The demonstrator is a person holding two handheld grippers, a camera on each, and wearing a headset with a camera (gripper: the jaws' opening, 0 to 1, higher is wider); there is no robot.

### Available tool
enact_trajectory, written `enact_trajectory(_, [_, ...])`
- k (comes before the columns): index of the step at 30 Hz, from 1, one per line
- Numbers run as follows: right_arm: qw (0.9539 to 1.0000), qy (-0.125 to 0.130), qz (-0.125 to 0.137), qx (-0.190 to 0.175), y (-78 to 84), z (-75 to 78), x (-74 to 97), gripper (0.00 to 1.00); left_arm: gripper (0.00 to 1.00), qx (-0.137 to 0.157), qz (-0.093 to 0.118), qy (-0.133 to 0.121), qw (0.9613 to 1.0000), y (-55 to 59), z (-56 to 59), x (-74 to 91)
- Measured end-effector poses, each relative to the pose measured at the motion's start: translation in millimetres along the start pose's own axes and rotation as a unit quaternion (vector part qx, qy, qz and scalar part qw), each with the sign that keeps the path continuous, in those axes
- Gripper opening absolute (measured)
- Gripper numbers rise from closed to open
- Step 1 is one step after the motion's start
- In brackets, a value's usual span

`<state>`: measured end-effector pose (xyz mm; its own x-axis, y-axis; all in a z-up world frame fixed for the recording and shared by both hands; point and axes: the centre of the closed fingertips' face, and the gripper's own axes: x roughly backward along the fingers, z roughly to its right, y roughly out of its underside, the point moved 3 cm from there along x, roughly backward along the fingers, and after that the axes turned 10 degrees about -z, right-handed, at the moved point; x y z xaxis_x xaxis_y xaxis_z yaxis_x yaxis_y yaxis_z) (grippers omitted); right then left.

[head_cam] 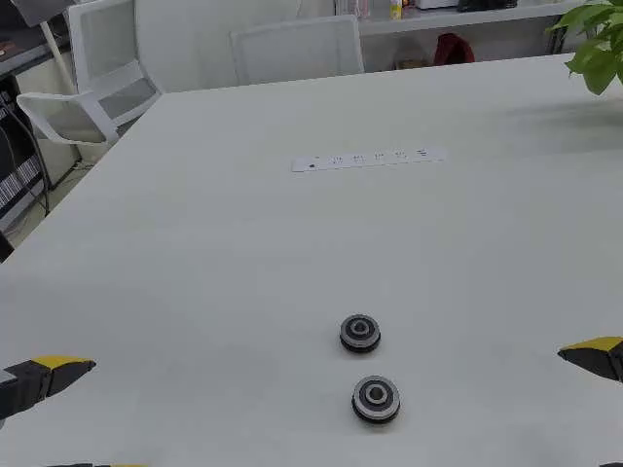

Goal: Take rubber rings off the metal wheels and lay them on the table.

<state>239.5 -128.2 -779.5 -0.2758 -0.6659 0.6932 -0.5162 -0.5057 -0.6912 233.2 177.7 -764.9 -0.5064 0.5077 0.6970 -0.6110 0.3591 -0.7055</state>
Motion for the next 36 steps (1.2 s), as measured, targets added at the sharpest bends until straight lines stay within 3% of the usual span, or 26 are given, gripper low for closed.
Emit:
enact_trajectory(3, [1.0000, 0.009, 0.004, -0.001, -0.6, 1.4, 2.1, 0.93, 1.00, 0.002, 0.001, 0.004, 1.0000, -0.2, 2.2, -0.4])
enact_trajectory(7, [0.9999, 0.014, 0.005, -0.007, 0.2, 2.9, 3.3, 0.92, 1.00, -0.032, -0.015, 0.004, 0.9994, -0.1, 7.9, -2.5])
enact_trajectory(17, [0.9997, 0.014, 0.013, -0.014, -0.7, 3.8, 3.9, 0.93, 1.00, -0.028, -0.018, 0.005, 0.9995, 0.7, 7.8, -1.3])
enact_trajectory(23, [0.9999, 0.016, 0.005, -0.006, 0.0, 4.9, 2.7, 0.97, 1.00, -0.023, -0.004, 0.007, 0.9997, -5.3, 8.2, 1.8])
enact_trajectory(28, [0.9999, 0.011, -0.001, 0.001, 0.6, 4.1, 1.3, 0.99, 1.00, -0.015, 0.029, 0.009, 0.9994, -15.0, 10.2, 6.1])
enact_trajectory(36, [0.9997, 0.015, -0.009, 0.015, 1.3, 7.0, 1.2, 0.99, 1.00, -0.015, 0.049, 0.003, 0.9987, -23.4, 13.0, 12.2])
